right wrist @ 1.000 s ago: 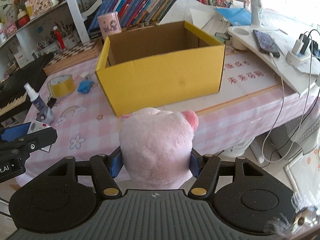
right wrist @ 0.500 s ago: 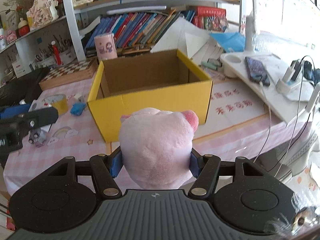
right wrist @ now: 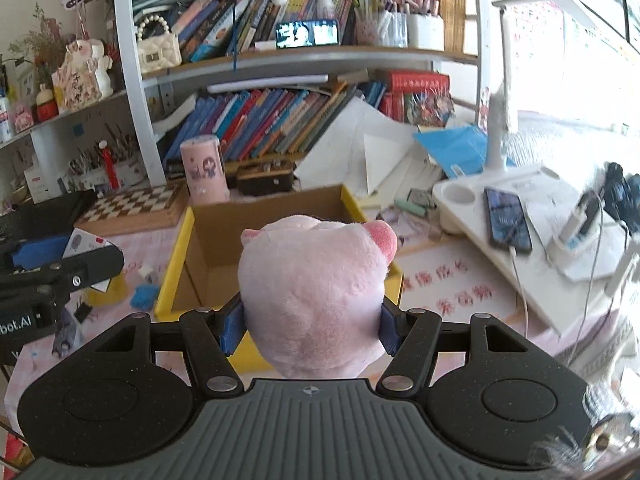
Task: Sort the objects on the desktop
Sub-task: 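Carry the white box in the left tool while the right tool carries the plush to the yellow box, then release the plush into the yellow box while the left tool drops the white box in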
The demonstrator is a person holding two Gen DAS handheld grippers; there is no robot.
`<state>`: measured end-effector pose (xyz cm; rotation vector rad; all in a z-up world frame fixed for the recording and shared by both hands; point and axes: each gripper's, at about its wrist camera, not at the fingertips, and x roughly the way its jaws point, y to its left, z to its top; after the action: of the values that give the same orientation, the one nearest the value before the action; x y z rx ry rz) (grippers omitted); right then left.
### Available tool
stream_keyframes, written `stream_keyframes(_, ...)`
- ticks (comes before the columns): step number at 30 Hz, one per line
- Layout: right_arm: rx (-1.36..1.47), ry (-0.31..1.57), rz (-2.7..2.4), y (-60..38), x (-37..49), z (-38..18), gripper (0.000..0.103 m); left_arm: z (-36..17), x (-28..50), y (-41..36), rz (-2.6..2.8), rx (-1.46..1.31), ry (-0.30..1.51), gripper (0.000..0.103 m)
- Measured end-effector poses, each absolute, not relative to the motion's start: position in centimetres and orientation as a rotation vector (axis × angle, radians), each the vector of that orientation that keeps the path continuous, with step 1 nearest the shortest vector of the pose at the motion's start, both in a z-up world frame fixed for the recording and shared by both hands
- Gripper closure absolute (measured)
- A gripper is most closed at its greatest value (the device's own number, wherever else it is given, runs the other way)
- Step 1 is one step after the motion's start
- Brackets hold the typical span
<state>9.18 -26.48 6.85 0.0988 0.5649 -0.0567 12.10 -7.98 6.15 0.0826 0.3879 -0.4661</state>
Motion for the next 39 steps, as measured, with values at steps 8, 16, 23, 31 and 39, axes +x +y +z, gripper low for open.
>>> stream_keyframes(8, 0.06, 0.54, 0.003, -29.2, 13.1, 7.7, 0.042, 5.8, 15.2, -11.1, -0.401, 0.073, 0.396, 0.05)
stream_keyframes(16, 0.025, 0.542, 0.111, -31.2, 17.8, 7.7, 0.042, 4.1, 18.4, -14.6, -0.331, 0.109, 0.452, 0.05)
stream_keyframes(23, -0.037, 0.579, 0.214, -31.7, 22.2, 6.3, 0.042, 2.1, 21.0, -16.8, -0.276, 0.124, 0.531, 0.05)
stream_keyframes(31, -0.095, 0.681, 0.314, -31.4, 28.1, 3.6, 0.042, 0.1, 23.2, -18.2, -0.246, 0.12, 0.631, 0.05)
stream_keyframes(39, -0.164, 0.829, 0.411, -29.7, 33.5, 0.7, 0.042, -1.6, 24.9, -18.9, -0.228, 0.102, 0.718, 0.05)
